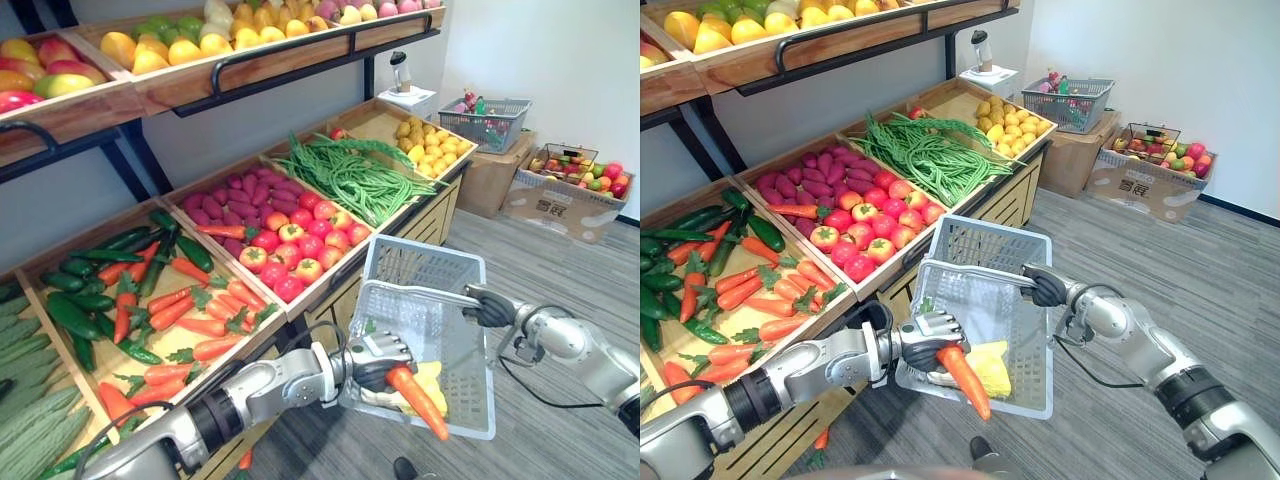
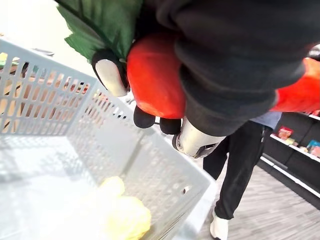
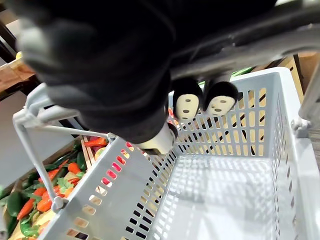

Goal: Pick vegetable in the basket

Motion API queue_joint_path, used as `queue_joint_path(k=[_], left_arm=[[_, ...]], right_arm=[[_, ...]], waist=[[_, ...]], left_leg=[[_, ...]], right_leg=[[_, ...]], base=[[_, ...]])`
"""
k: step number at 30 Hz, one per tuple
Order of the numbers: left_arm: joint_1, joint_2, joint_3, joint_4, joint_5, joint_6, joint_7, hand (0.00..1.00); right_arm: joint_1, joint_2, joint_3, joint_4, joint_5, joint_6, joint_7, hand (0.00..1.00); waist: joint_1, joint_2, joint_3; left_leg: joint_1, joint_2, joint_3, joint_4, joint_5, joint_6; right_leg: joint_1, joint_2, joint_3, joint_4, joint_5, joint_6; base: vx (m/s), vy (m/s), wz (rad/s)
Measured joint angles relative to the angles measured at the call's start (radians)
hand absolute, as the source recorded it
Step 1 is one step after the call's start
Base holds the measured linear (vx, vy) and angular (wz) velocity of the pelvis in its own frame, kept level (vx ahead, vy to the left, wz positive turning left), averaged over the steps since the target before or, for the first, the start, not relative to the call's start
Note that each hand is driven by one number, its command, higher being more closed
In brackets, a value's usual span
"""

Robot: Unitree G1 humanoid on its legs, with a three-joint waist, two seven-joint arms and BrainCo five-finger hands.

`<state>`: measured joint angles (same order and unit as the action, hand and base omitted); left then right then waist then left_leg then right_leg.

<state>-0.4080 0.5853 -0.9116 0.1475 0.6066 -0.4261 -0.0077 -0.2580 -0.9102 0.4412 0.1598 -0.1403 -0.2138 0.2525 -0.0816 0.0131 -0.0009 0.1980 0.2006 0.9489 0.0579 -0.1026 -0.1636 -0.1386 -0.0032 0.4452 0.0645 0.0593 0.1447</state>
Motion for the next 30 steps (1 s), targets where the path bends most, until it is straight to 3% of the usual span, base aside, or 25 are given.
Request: queue_joint_path(k=[7, 19, 20, 30], left_arm=[[0.018, -0.096, 0.120, 0.176, 0.087, 0.069, 0.013, 1.00], [0.018, -0.239, 0.246, 0.324, 0.161, 0.112, 0.052, 1.00], [0.018, -0.243, 0.250, 0.331, 0.161, 0.111, 0.052, 0.00], [0.012, -0.267, 0.261, 0.369, 0.162, 0.134, 0.050, 0.00]], right_arm=[[0.000, 0.007, -0.001, -0.007, 0.002, 0.000, 0.019, 1.00], [-0.016, 0.036, -0.024, -0.034, 0.035, 0.010, 0.048, 1.00], [-0.023, 0.036, -0.024, -0.034, 0.035, 0.013, 0.057, 1.00], [-0.036, 0.036, -0.041, -0.067, 0.042, 0.027, 0.062, 1.00]], waist=[[0.001, -0.005, 0.003], [-0.001, -0.016, 0.029], [-0.003, -0.016, 0.034], [-0.005, -0.014, 0.057]], left_leg=[[-0.002, 0.005, 0.003, 0.019, -0.018, -0.002], [-0.003, 0.026, 0.033, 0.091, -0.063, 0.000], [-0.003, 0.027, 0.034, 0.093, -0.067, -0.001], [-0.018, 0.046, 0.036, 0.127, -0.081, -0.002]], right_leg=[[0.000, -0.001, 0.003, 0.000, 0.001, -0.002], [-0.011, 0.008, 0.045, 0.010, -0.001, 0.001], [-0.012, 0.008, 0.048, 0.011, -0.001, 0.001], [-0.018, 0.016, 0.051, 0.015, -0.001, 0.001]], base=[[0.00, 0.001, -0.01], [0.01, 0.006, -0.10], [-0.01, 0.002, -0.08], [0.00, -0.001, -0.01]])
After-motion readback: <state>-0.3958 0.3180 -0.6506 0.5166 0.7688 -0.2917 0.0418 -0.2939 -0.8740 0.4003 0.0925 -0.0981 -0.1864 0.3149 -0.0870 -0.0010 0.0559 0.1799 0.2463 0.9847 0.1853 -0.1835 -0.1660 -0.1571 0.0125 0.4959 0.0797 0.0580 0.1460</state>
